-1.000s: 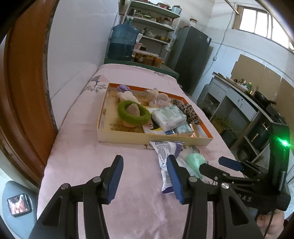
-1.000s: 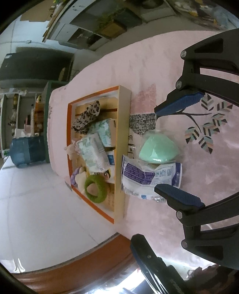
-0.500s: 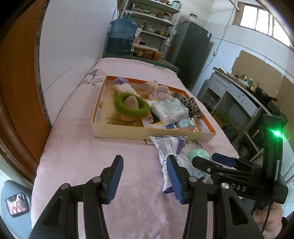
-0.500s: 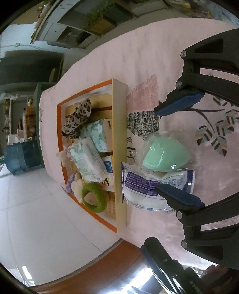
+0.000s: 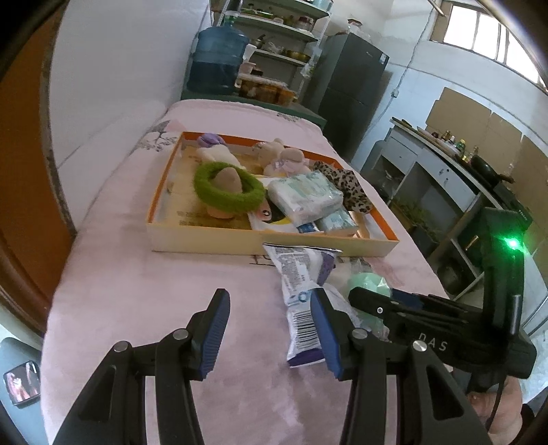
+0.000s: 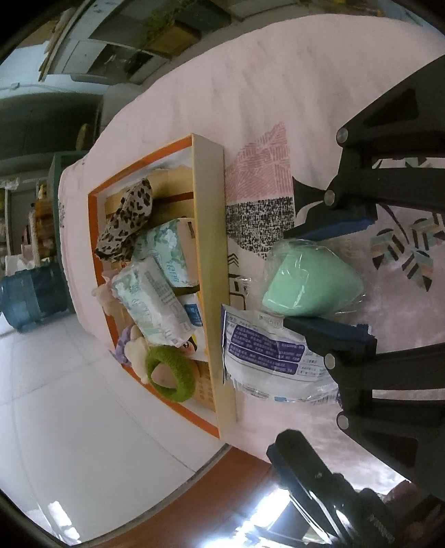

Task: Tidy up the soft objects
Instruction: 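Grasp the wrapped mint-green sponge with right gripper while left gripper grasps the white-blue snack bag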

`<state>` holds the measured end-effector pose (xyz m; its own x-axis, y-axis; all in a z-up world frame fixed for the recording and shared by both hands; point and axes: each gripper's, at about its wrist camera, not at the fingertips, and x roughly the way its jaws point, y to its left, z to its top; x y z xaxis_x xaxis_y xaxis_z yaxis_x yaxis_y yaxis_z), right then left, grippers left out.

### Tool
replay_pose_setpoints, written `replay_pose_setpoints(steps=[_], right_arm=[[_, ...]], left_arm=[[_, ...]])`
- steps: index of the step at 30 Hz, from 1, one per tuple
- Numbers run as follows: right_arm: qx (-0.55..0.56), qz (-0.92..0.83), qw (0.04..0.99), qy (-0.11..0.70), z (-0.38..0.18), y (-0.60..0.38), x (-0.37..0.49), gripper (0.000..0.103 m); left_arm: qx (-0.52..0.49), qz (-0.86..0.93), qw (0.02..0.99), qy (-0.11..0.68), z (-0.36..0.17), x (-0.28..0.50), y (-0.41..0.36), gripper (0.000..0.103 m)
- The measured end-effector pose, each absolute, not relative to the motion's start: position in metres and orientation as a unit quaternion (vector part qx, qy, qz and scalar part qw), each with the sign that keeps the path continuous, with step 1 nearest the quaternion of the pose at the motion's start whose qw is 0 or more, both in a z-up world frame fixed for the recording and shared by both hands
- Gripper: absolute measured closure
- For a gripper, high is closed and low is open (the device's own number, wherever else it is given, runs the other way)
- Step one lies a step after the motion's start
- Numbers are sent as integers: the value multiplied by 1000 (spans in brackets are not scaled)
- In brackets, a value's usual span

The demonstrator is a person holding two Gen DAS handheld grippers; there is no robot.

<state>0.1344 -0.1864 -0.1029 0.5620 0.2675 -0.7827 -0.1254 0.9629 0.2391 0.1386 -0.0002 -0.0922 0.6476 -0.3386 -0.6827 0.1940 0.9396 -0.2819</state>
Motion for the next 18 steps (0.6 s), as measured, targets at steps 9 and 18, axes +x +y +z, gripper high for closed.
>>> replay_pose_setpoints(steps=[9, 18], right_arm=[[79, 89, 888, 445, -96, -206, 125, 60], [89, 85, 888, 443, -97, -221, 121, 60]], left_arm=[[-127, -179, 887, 406, -104, 157, -25, 54], [-133, -162, 882, 423, -124, 167, -40, 54]])
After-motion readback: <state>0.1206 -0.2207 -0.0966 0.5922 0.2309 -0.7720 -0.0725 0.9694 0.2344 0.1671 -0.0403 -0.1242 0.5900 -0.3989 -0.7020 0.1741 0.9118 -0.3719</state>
